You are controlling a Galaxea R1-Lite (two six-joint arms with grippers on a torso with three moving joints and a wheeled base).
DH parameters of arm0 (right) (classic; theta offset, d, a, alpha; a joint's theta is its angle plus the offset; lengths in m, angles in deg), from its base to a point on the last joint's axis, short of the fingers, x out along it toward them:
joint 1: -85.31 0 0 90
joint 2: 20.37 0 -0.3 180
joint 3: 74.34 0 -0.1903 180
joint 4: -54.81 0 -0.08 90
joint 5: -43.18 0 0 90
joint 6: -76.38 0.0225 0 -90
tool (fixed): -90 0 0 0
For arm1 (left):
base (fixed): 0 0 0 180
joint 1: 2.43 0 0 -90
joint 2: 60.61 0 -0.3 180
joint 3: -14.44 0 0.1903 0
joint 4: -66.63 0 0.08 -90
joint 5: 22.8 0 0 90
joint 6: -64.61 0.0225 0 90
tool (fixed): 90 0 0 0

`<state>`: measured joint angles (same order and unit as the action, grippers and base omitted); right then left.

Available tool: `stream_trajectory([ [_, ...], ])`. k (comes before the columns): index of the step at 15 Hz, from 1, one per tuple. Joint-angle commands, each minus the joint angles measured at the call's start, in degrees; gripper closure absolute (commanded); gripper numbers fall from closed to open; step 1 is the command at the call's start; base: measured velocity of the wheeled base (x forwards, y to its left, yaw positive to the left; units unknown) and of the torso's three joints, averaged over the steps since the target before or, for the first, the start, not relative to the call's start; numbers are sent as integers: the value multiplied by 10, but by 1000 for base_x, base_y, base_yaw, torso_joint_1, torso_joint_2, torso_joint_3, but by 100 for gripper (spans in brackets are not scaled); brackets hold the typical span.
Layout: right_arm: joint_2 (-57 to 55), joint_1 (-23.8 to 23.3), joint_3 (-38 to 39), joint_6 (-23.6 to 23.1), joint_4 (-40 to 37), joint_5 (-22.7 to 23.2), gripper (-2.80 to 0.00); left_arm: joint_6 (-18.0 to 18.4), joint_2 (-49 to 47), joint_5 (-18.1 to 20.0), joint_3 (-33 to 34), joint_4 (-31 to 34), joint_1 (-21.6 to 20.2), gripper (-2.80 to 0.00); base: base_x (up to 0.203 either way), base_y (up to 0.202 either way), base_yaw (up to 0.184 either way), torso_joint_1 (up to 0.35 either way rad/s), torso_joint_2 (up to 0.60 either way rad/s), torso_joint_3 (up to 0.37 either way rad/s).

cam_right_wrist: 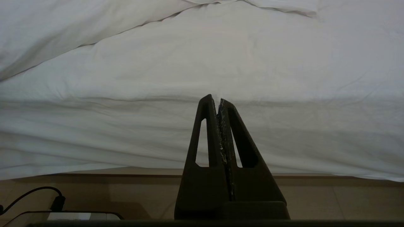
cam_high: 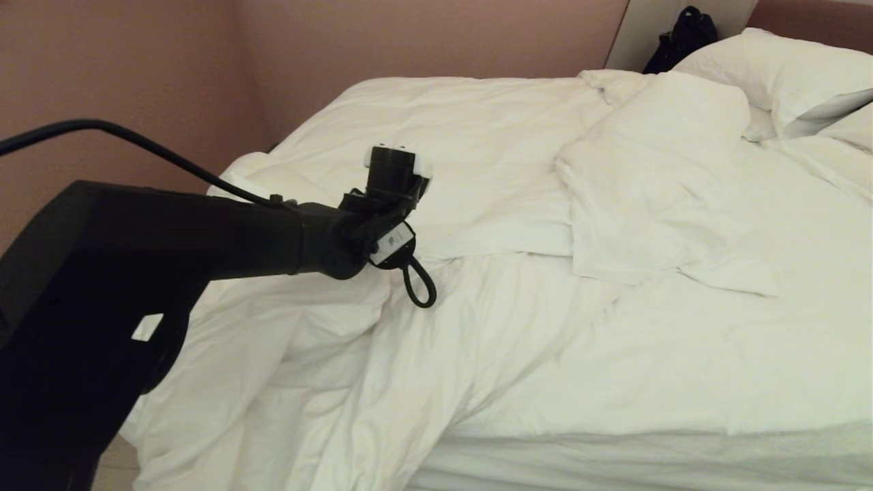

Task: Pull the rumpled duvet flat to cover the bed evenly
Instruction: Flatten the corners of the folded blanket

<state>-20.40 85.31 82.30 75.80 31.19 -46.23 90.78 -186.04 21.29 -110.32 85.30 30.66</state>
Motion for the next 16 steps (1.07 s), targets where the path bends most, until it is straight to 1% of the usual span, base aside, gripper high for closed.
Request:
stream_trajectory([
  [1, 0, 0, 0, 0, 0, 0, 0, 1, 29, -6, 4, 4, -10, 0, 0, 0, 0, 0, 0, 0],
  [3, 0, 0, 0, 0, 0, 0, 0, 0, 58, -7, 17, 9, -28, 0, 0, 0, 0, 0, 0, 0],
  [6, 0, 0, 0, 0, 0, 0, 0, -2, 121, -3, 59, 12, -93, 0, 0, 0, 0, 0, 0, 0],
  [8, 0, 0, 0, -1, 0, 0, 0, -3, 169, 3, 91, 11, -144, 0, 0, 0, 0, 0, 0, 0],
  [10, 0, 0, 0, 0, 0, 0, 0, -5, 211, 19, 123, 10, -196, 0, 0, 0, 0, 0, 0, 0],
  [12, 0, 0, 0, 0, 0, 0, 0, -7, 243, 37, 147, 7, -239, 0, 0, 0, 0, 0, 0, 0],
  [16, 0, 0, 0, 0, 0, 0, 0, -16, 304, 70, 188, 9, -315, 0, 0, 0, 0, 0, 0, 0],
])
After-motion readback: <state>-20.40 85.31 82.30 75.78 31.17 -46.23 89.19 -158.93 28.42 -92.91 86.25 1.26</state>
